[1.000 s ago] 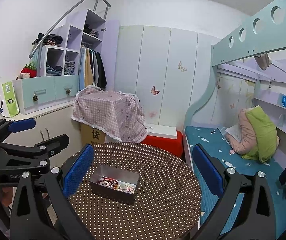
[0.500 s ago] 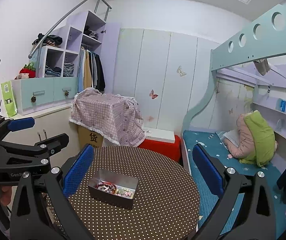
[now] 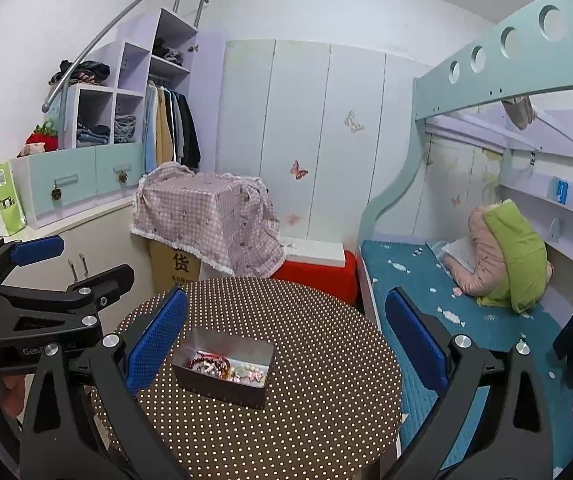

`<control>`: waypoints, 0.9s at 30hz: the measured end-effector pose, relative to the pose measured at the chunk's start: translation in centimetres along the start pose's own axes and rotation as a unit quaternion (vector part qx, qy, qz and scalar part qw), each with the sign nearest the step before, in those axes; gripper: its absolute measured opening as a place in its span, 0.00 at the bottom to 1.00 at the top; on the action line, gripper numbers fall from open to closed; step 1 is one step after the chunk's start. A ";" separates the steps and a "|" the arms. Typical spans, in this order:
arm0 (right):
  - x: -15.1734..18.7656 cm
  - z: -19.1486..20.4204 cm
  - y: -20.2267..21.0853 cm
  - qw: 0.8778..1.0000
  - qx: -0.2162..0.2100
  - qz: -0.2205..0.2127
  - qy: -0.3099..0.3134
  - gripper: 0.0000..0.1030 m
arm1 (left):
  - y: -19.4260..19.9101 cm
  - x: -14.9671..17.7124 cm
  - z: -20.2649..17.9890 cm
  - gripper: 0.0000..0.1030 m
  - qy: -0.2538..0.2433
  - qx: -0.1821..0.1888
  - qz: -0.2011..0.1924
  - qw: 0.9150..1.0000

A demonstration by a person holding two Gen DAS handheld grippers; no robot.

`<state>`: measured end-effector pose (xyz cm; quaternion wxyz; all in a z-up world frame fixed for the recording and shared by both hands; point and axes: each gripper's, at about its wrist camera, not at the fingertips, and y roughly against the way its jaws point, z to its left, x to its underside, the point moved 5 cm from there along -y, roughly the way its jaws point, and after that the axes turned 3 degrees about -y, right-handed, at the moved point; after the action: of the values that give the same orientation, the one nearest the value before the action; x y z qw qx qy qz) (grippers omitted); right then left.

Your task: Organize jewelry

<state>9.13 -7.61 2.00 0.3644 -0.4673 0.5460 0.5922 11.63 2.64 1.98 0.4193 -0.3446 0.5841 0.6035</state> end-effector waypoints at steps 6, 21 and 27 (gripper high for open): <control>0.5 -0.4 -0.7 1.000 0.000 0.013 -0.004 0.93 | -0.9 0.7 -0.2 0.95 0.004 0.003 0.013 1.000; 1.1 -1.1 -3.0 0.999 -0.001 0.038 -0.015 0.93 | -3.9 0.8 -0.3 0.95 -0.003 0.001 0.030 1.000; 1.0 -1.4 -4.6 0.999 0.000 0.047 -0.019 0.93 | -5.8 0.8 0.2 0.95 -0.002 0.002 0.039 0.999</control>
<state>13.42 -8.46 -0.34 0.3466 -0.4300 0.5606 0.6171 16.55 2.70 -1.09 0.3976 -0.3190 0.5977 0.6188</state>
